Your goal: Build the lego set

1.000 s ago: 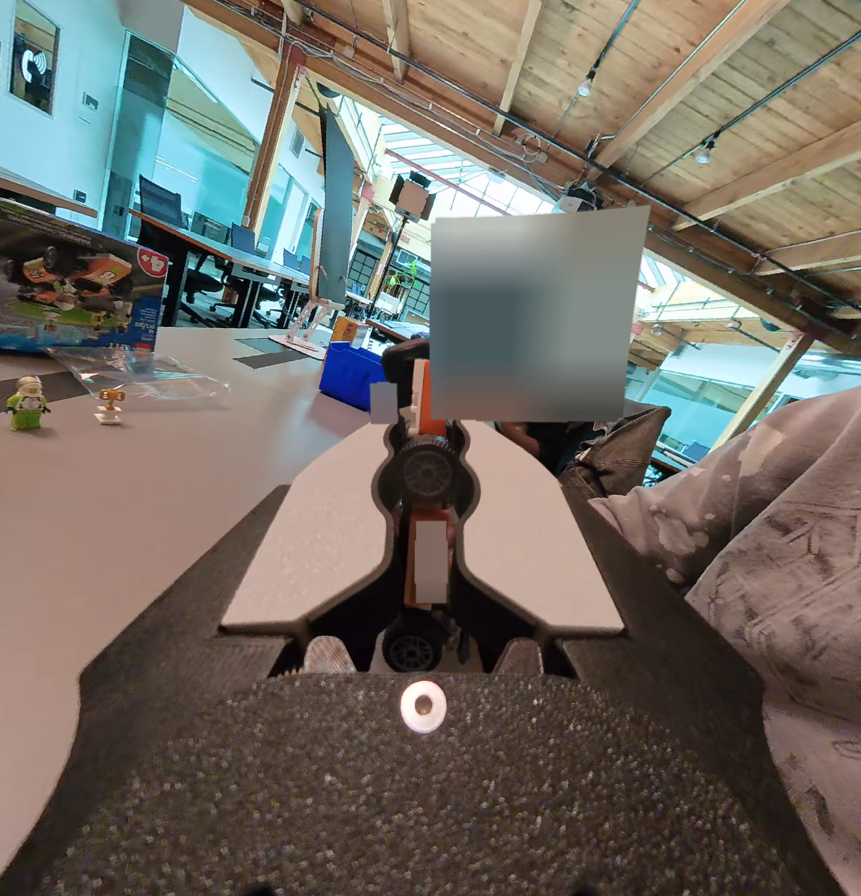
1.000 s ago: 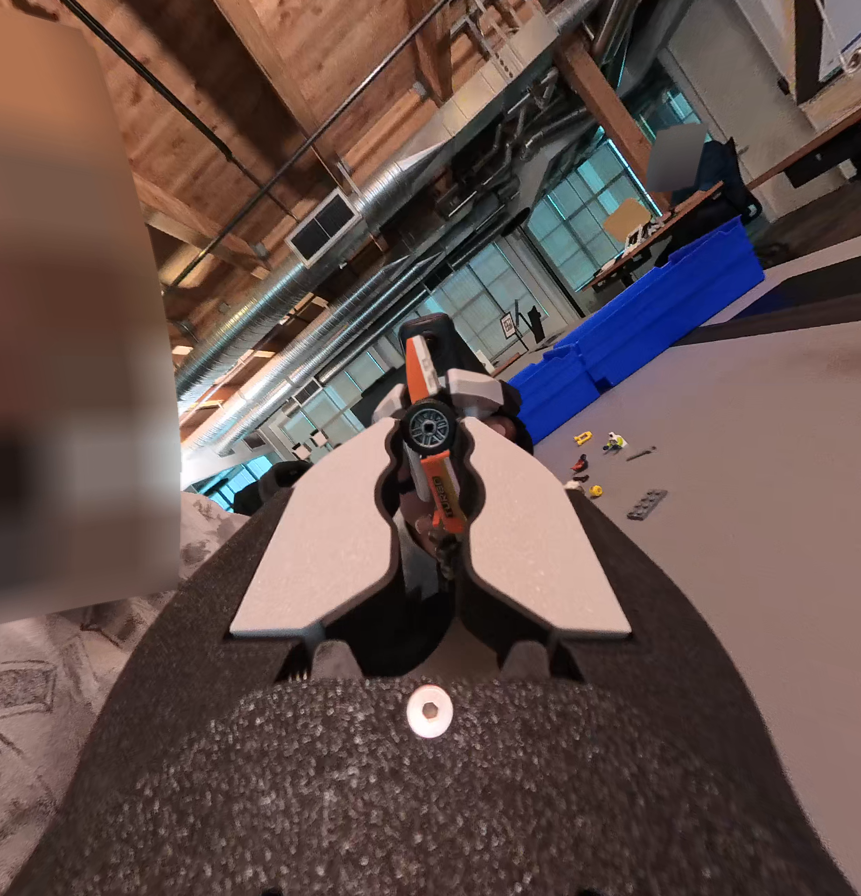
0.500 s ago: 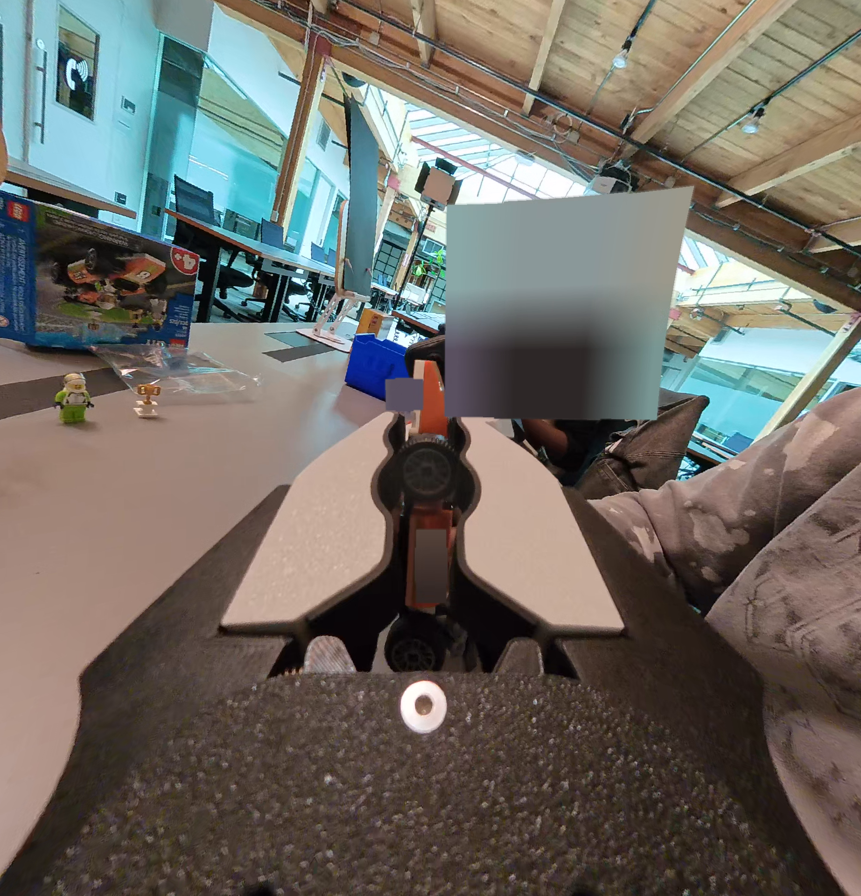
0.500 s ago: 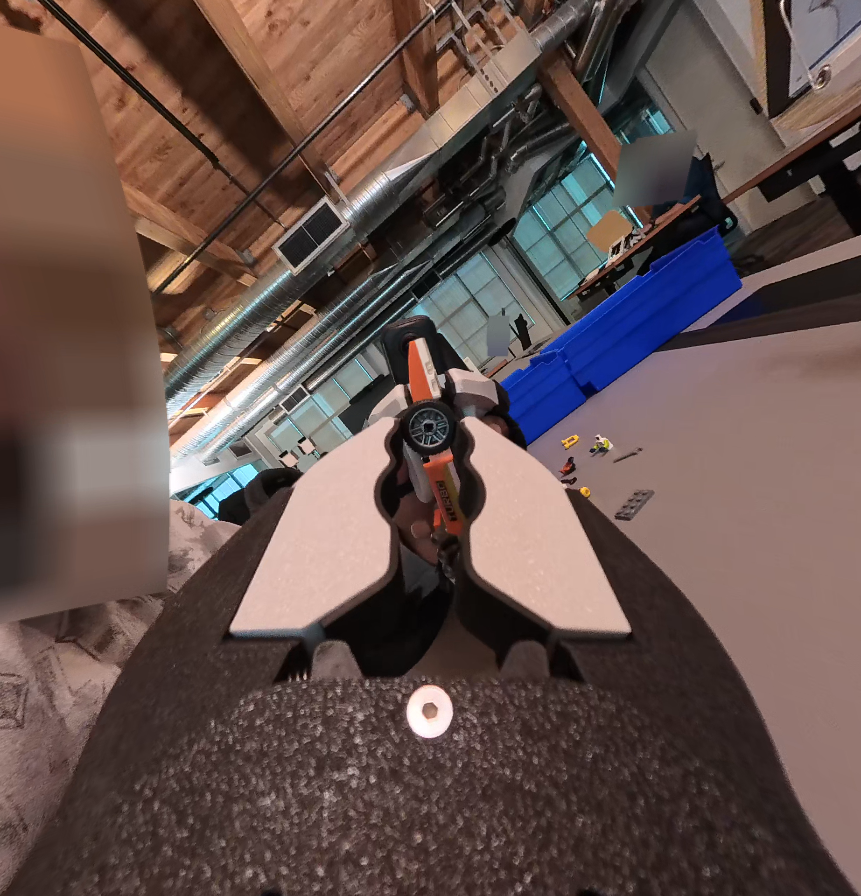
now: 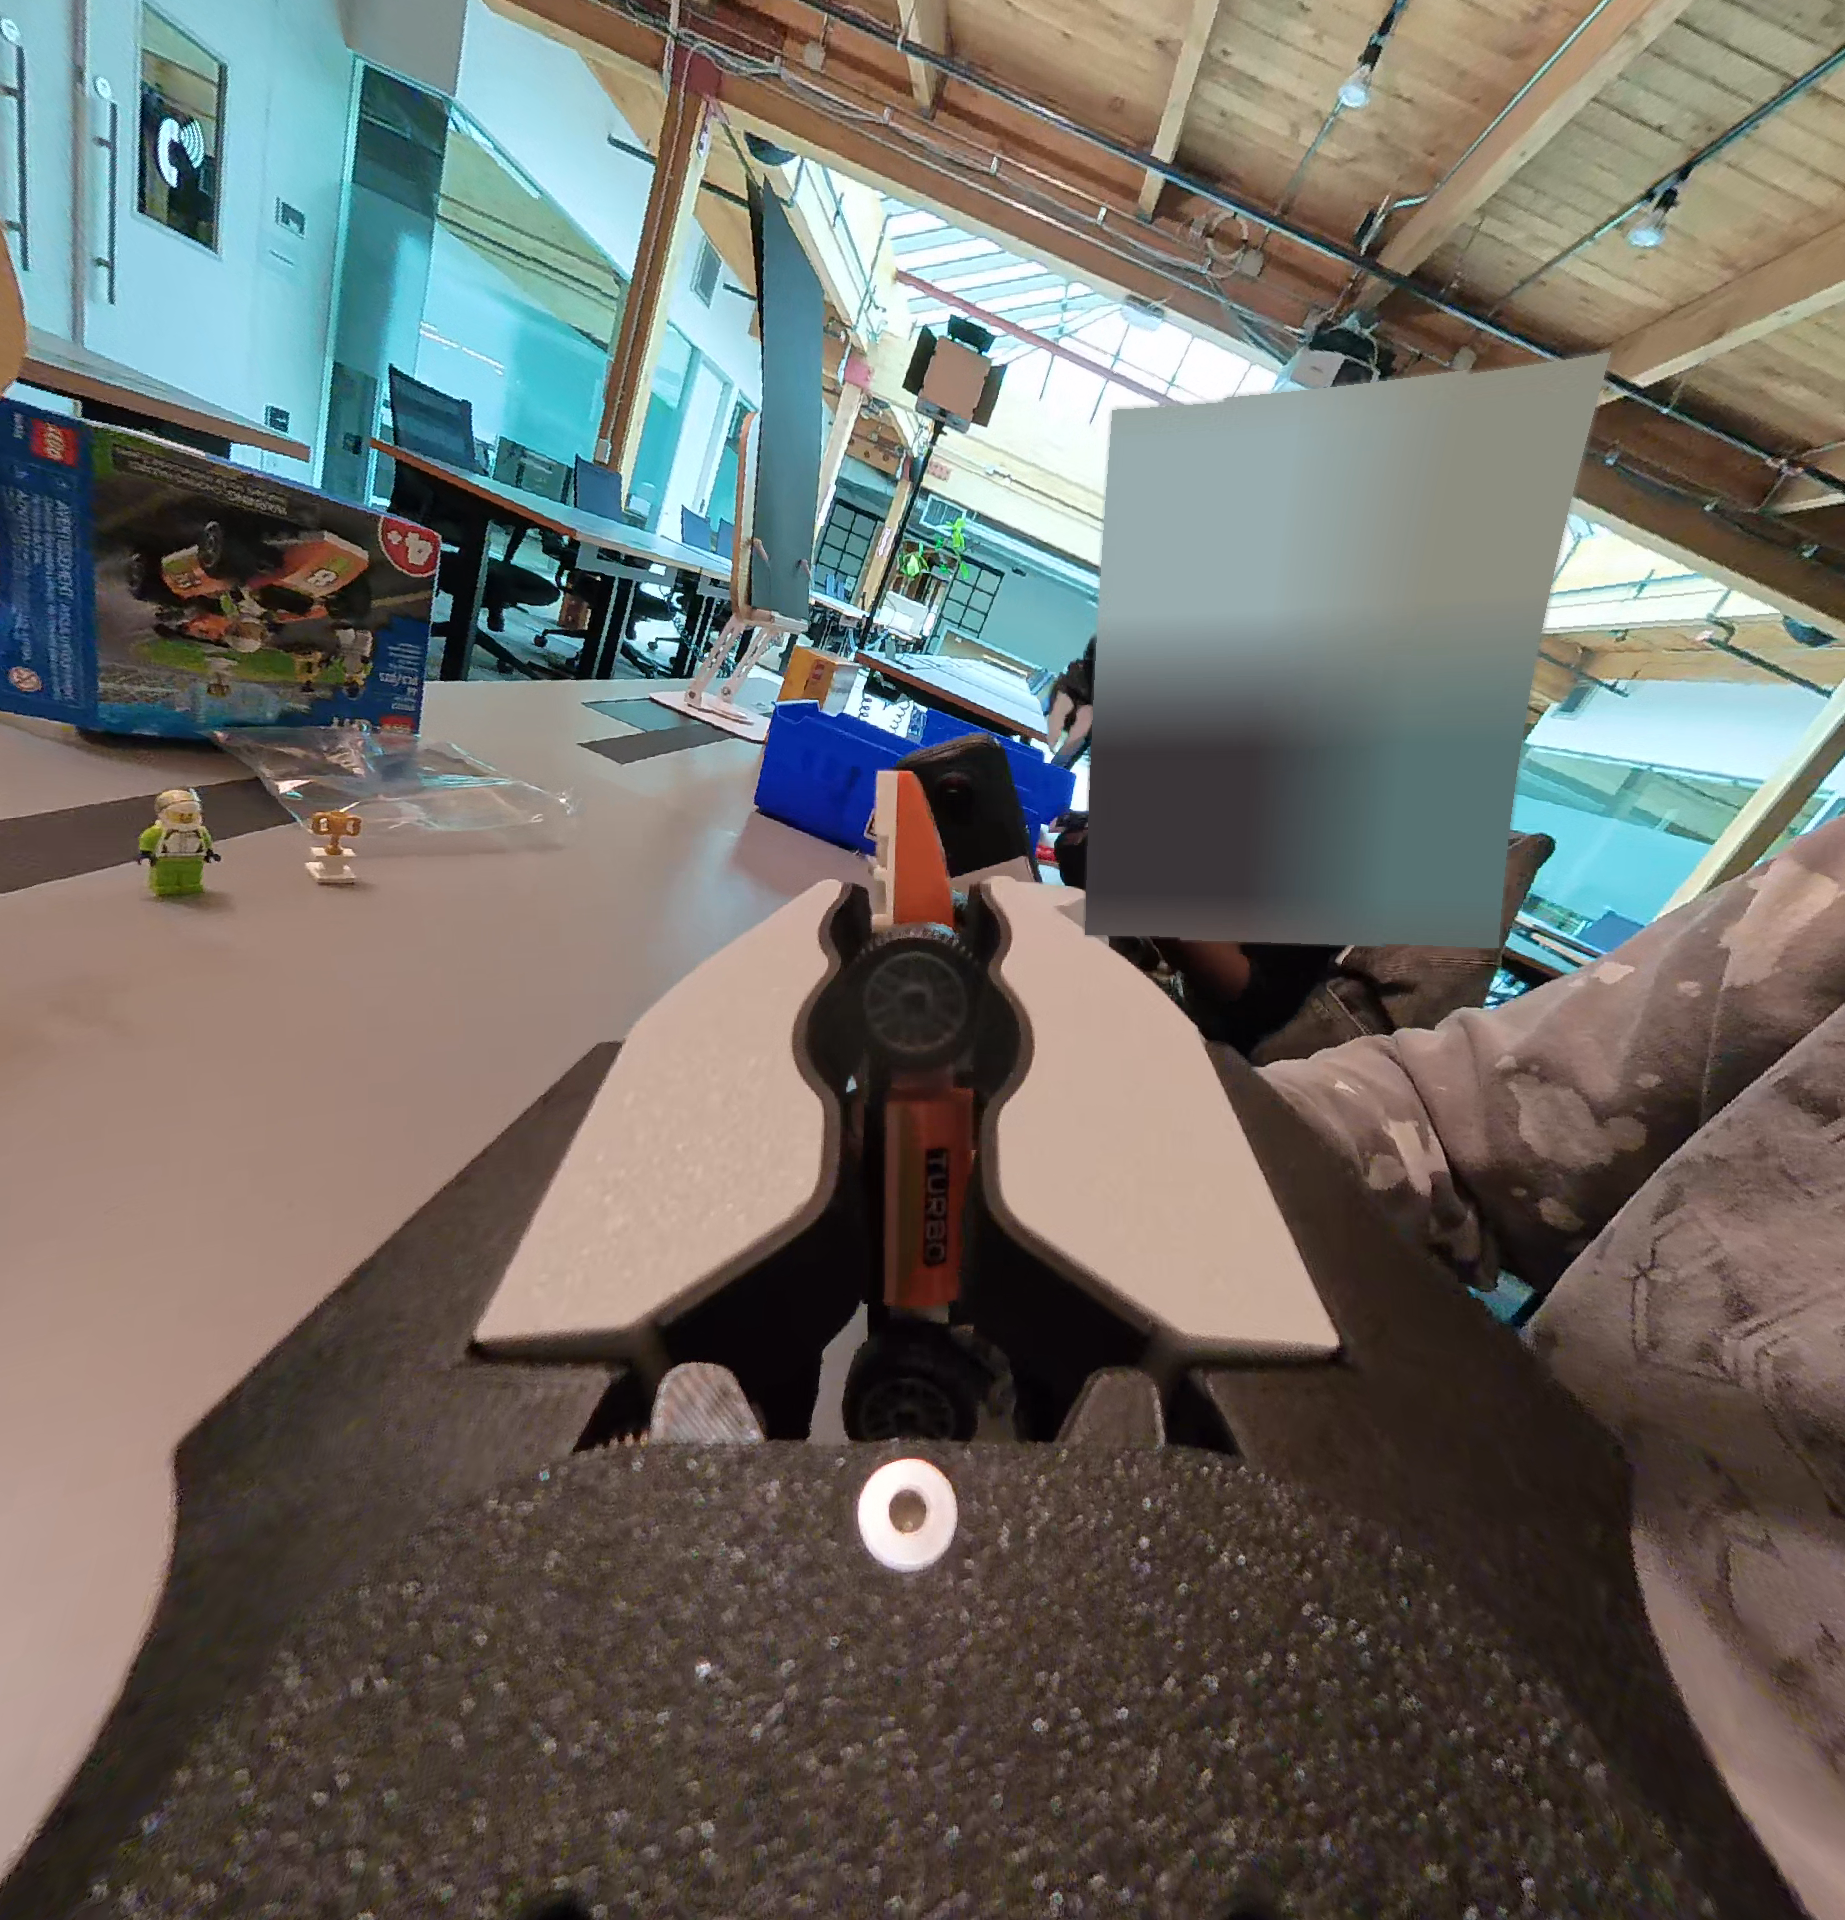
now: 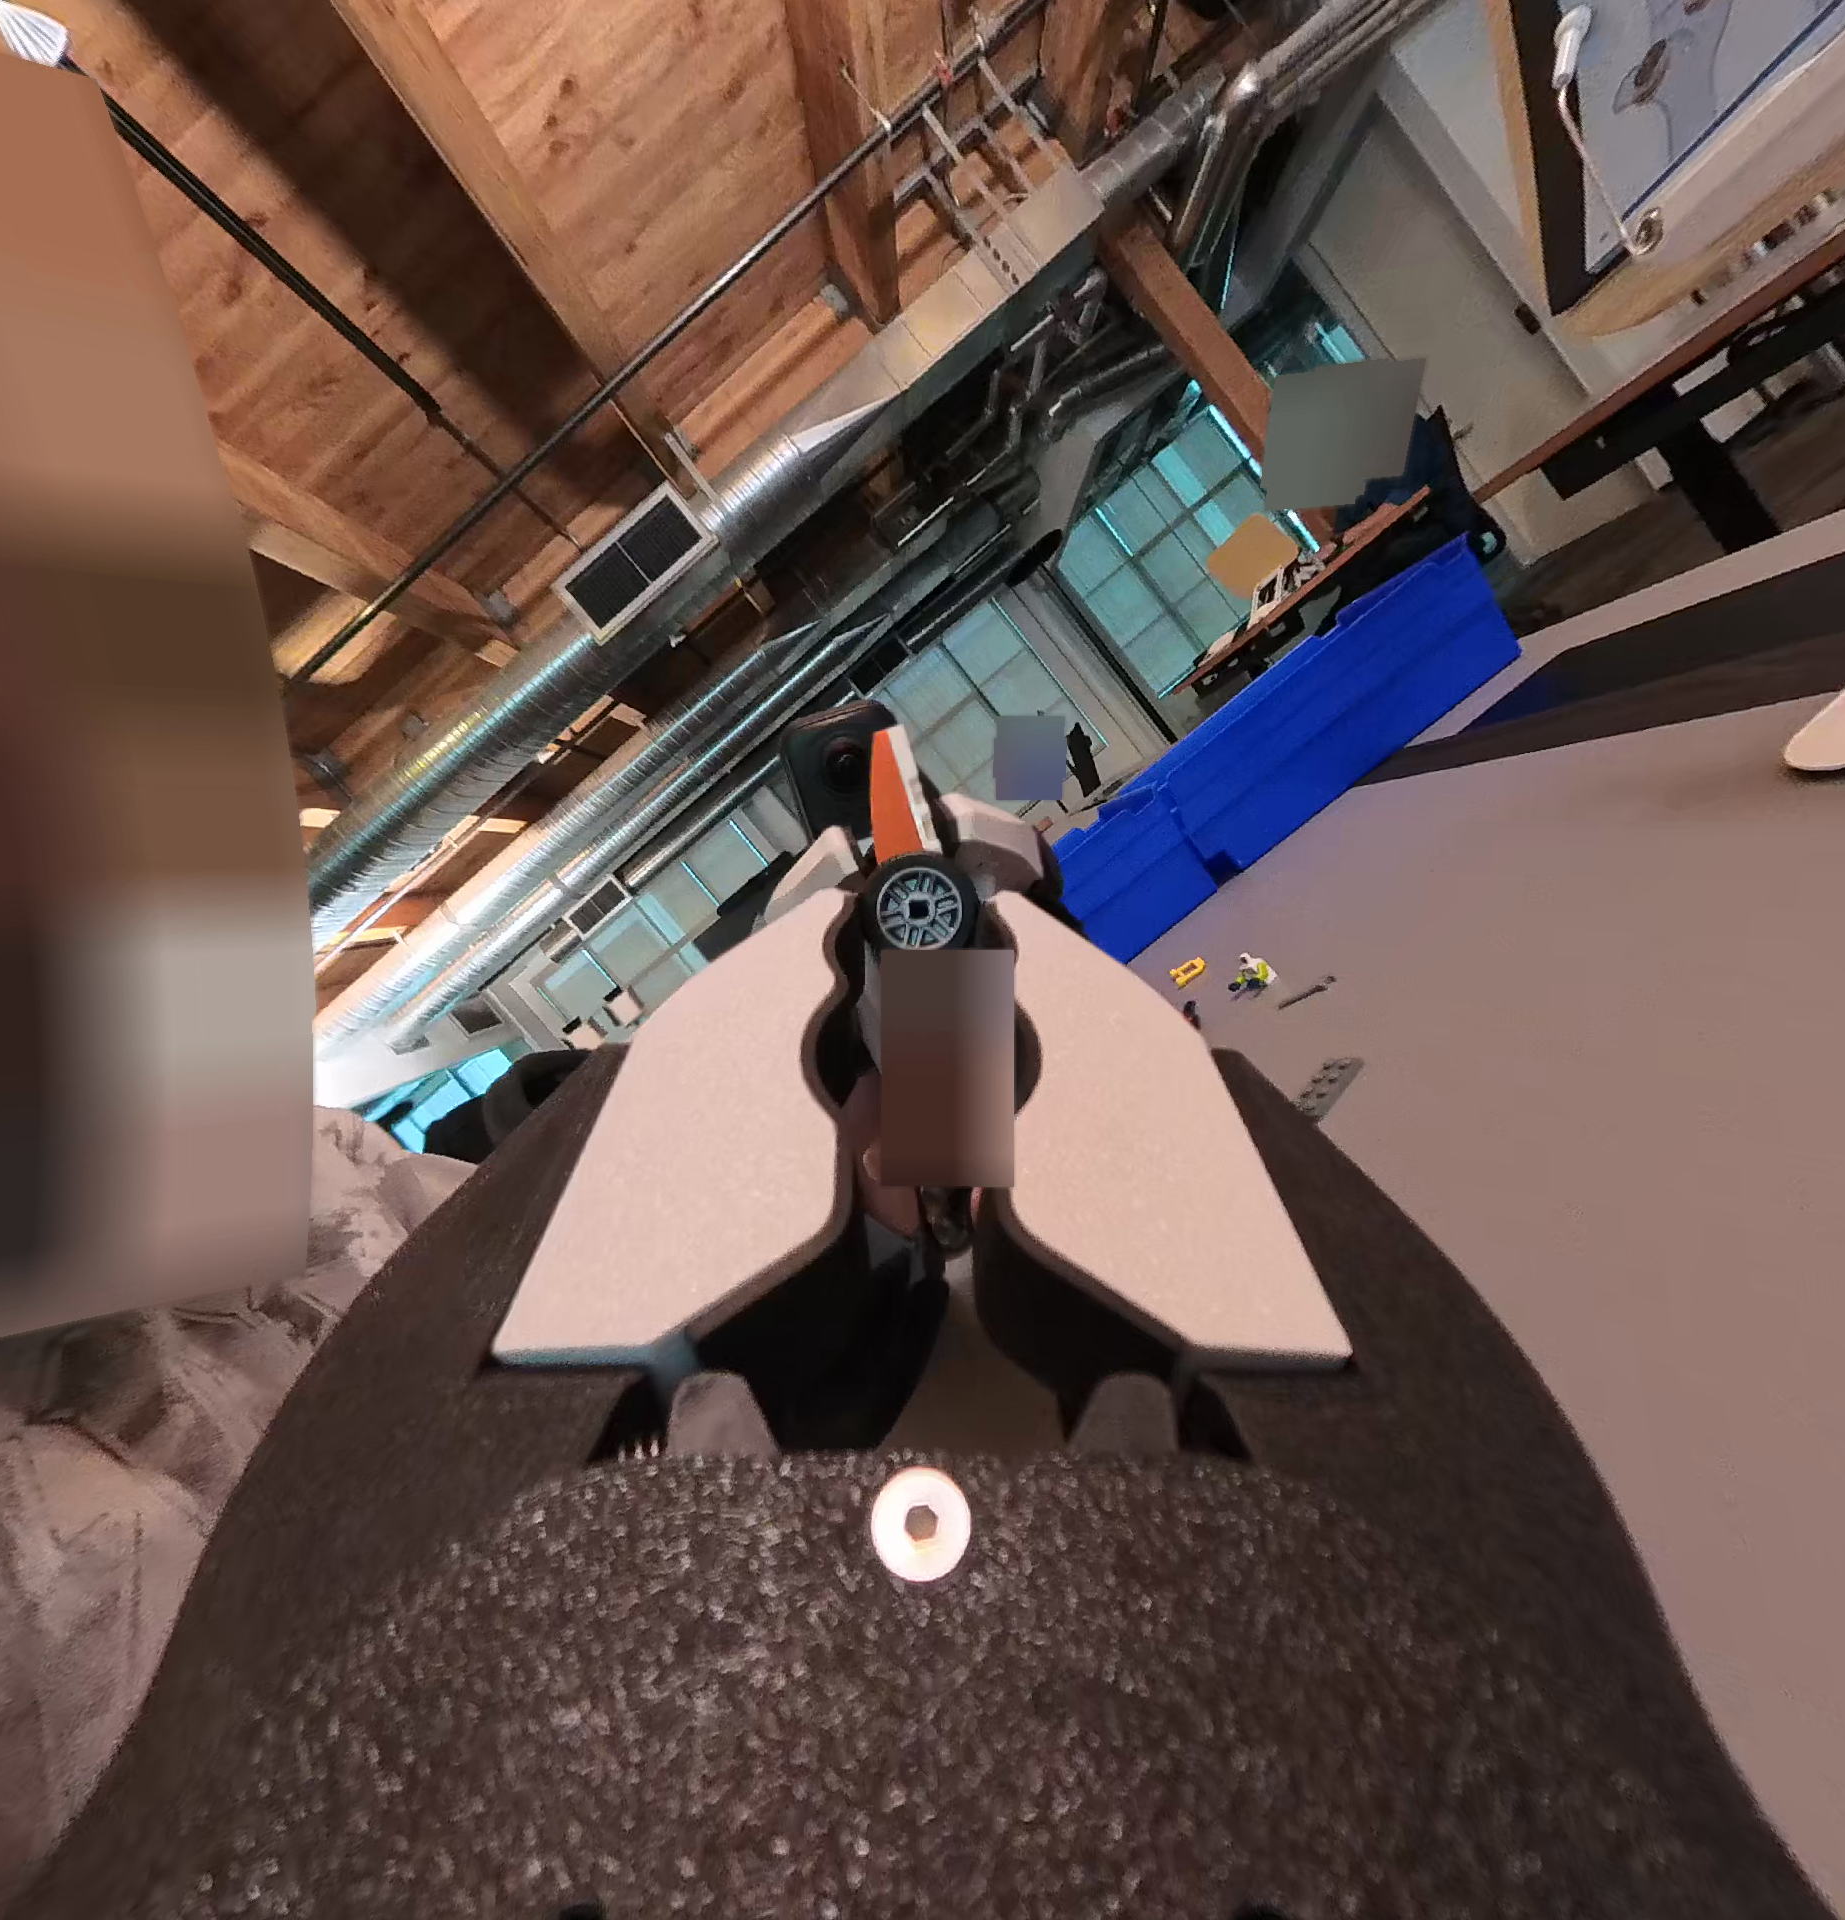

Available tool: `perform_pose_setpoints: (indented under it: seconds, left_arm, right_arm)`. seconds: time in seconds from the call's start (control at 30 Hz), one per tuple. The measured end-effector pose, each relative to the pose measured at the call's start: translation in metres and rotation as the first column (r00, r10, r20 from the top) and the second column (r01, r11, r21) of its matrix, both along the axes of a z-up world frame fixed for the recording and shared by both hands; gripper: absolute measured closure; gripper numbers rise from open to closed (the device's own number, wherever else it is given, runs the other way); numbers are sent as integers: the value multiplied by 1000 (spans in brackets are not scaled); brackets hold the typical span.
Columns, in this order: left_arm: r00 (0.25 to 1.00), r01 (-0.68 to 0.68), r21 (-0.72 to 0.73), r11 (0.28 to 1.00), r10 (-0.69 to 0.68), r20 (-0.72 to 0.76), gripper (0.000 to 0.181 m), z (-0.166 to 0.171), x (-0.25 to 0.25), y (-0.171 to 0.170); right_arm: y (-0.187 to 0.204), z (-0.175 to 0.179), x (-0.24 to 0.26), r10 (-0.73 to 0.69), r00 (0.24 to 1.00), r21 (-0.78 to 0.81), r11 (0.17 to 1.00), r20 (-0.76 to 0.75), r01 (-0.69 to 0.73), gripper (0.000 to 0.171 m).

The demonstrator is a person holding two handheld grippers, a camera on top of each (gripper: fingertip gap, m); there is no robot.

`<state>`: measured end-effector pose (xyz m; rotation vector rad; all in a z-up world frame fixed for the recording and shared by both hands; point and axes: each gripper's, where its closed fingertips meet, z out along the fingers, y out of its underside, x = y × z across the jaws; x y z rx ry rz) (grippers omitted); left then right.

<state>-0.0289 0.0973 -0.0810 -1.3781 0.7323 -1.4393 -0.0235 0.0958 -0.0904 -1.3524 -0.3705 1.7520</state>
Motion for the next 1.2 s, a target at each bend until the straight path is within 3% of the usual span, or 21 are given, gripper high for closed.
perform_pose_setpoints:
  seconds: [0.77, 1.2]
  left_arm:
    - [998, -40, -5, 999, 40, 45, 161, 1, 1, 4]
    - [998, -37, 47, 998, 34, 49, 161, 11, 2, -1]
  right_arm:
    - [2, 0, -3, -45, 998, 10, 999, -34, 46, 151]
    - [-4, 9, -7, 0, 999, 127, 992, 48, -7, 151]
